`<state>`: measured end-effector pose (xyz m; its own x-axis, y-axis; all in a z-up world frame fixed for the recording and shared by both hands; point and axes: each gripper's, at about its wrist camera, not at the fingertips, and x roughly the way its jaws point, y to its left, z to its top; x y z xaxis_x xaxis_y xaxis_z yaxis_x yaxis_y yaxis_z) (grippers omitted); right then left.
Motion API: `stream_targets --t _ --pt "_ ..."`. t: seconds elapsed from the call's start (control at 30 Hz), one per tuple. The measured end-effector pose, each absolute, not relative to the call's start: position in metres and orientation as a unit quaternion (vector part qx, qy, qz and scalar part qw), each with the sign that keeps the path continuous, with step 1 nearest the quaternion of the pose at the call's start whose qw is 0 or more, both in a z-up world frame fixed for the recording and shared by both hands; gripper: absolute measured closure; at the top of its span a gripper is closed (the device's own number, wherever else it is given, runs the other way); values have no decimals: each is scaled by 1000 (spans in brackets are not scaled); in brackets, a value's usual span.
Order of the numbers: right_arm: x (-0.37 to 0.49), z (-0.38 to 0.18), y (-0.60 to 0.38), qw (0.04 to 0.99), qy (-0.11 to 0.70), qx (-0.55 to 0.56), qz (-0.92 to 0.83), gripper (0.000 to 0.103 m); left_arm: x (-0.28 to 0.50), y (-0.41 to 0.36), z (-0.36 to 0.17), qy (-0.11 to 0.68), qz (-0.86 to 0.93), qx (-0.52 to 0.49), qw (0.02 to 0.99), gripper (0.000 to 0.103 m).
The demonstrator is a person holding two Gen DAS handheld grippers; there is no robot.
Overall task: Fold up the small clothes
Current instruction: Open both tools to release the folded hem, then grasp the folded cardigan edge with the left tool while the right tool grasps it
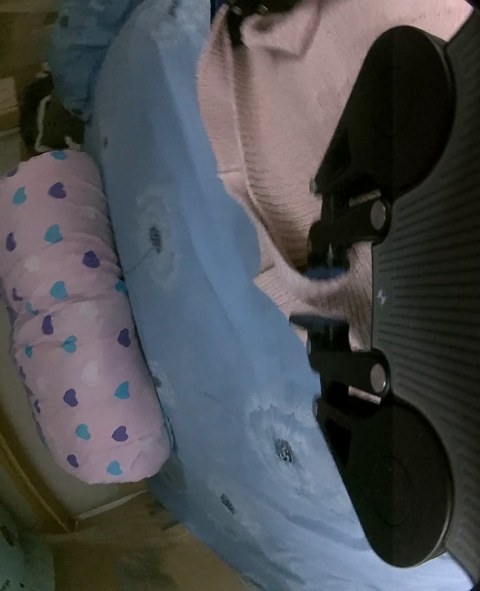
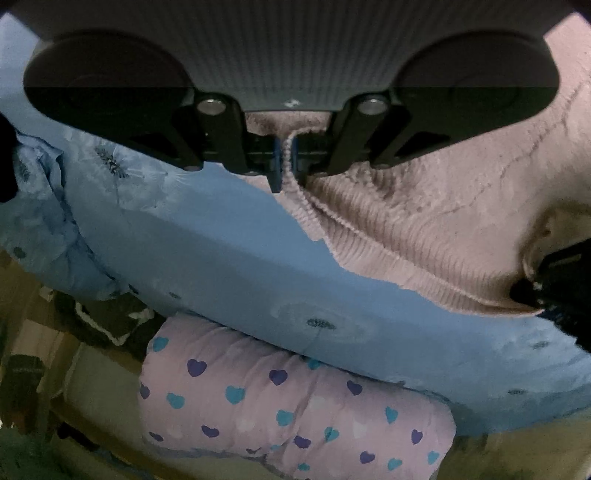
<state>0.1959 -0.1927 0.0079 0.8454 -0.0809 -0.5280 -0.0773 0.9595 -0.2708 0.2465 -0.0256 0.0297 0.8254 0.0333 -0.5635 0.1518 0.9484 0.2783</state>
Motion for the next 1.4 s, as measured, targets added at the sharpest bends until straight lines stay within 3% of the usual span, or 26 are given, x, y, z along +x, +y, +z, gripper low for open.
stream_targets --t 0.03,0.07,0.1,0.13,0.5,0.83,1.17,1.23,1.3,1.33,1.37,1.4 --pt "193 11 -195 951 276 -137 -1 86 240 -24 36 287 -31 158 944 51" --pt "190 14 -197 953 274 -131 -3 73 234 -22 42 280 -28 161 946 44" --pt "187 17 -199 954 270 -128 -6 64 228 -22 48 276 -25 165 947 43" --pt "181 22 -202 957 263 -122 -10 62 222 -21 53 275 -21 170 946 43" --pt "124 56 -224 964 253 -84 -2 62 144 1 85 280 -50 168 944 40" --pt "106 36 -208 950 253 -171 58 61 130 -12 45 280 -131 217 926 40" --pt "121 12 -195 930 269 -227 104 61 154 -8 16 277 -103 229 927 40" --pt "124 10 -196 933 266 -219 101 62 158 -8 15 272 -95 221 932 48" --pt "127 9 -199 938 267 -198 94 64 165 -4 19 274 -80 197 938 74" --pt "128 10 -201 943 267 -179 88 68 168 0 21 275 -69 181 942 77" --pt "129 11 -204 948 266 -154 86 85 173 6 24 275 -56 165 946 81" --pt "131 11 -207 951 267 -128 85 89 176 10 26 274 -48 154 948 83"
